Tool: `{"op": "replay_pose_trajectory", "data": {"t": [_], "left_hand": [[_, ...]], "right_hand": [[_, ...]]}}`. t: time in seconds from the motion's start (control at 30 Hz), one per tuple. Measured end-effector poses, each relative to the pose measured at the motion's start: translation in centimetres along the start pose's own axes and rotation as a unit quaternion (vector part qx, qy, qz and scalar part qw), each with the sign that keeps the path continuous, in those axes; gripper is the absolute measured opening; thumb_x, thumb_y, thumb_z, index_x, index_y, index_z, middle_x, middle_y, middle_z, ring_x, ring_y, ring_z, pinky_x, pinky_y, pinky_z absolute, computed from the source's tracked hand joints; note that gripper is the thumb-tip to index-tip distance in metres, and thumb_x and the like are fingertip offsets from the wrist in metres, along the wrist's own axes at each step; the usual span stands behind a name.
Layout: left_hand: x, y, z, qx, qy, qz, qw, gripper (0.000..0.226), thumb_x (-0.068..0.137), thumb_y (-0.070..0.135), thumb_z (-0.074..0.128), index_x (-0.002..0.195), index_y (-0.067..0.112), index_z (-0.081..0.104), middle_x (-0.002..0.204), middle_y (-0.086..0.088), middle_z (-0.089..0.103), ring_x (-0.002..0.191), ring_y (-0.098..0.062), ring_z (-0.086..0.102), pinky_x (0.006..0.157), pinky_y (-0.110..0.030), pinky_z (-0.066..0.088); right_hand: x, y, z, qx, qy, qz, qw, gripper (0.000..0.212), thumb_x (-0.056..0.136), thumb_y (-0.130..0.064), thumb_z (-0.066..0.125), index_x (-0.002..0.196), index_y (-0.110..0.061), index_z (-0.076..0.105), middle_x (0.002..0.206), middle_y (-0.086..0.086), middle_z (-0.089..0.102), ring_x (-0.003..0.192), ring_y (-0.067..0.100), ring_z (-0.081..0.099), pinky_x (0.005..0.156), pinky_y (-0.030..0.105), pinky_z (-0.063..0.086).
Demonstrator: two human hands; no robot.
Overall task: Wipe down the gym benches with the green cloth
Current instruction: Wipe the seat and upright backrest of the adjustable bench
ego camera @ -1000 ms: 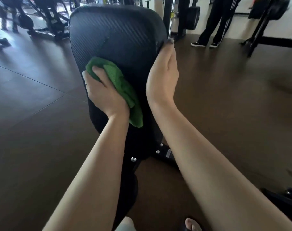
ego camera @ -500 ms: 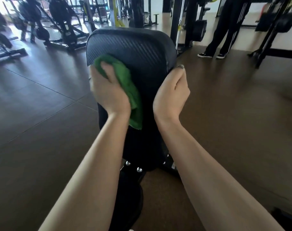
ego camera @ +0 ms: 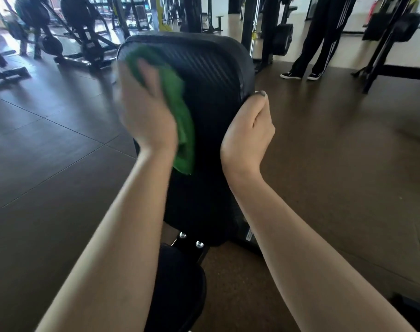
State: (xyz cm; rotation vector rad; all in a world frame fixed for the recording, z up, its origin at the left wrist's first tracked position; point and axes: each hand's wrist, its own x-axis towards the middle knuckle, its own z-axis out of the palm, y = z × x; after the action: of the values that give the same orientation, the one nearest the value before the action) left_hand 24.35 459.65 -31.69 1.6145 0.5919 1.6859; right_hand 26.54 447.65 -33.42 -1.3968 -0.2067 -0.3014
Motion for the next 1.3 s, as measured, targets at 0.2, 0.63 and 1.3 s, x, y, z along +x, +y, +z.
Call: {"op": "replay_pose_trajectory", "data": {"t": [0.2,0.63,1.3], "left_hand": [[-0.7,-0.2,-0.2,0.038,0.032,-0.047,0.998,0.022,0.104,0.027,0.041,0.092,0.015,0.054,0.090,-0.003,0.065,0.082,-0.017,0.062,0.075,-0.032,0.048],[0.8,-3.0,0.0,-0.022,0.043,-0.118,0.992,0.027,0.099,0.039,0.039,0.084,0.019,0.048,0.081,-0.003,0.059,0.072,-0.019,0.058,0.073,-0.048,0.053],[-4.0,-2.1,-0.1,0.026,0.009,0.029,0.999,0.034,0.098,0.028,0.044,0.087,-0.002,0.054,0.078,-0.009,0.057,0.076,-0.026,0.053,0.071,-0.036,0.042]], "right_hand": [[-0.2,-0.2,0.3,0.003,0.011,0.014,1.000,0.039,0.107,-0.026,0.028,0.069,-0.025,0.035,0.049,-0.018,0.042,0.050,0.004,0.037,0.056,0.026,0.035],[-0.3,-0.4,0.4,0.009,0.013,0.015,1.000,0.039,0.107,-0.022,0.028,0.069,-0.026,0.034,0.048,-0.019,0.041,0.048,0.002,0.035,0.058,0.030,0.034],[-0.4,-0.3,0.3,0.022,0.025,-0.001,0.999,0.040,0.107,-0.020,0.029,0.068,-0.025,0.033,0.047,-0.018,0.040,0.048,0.003,0.034,0.051,0.021,0.031]]}}
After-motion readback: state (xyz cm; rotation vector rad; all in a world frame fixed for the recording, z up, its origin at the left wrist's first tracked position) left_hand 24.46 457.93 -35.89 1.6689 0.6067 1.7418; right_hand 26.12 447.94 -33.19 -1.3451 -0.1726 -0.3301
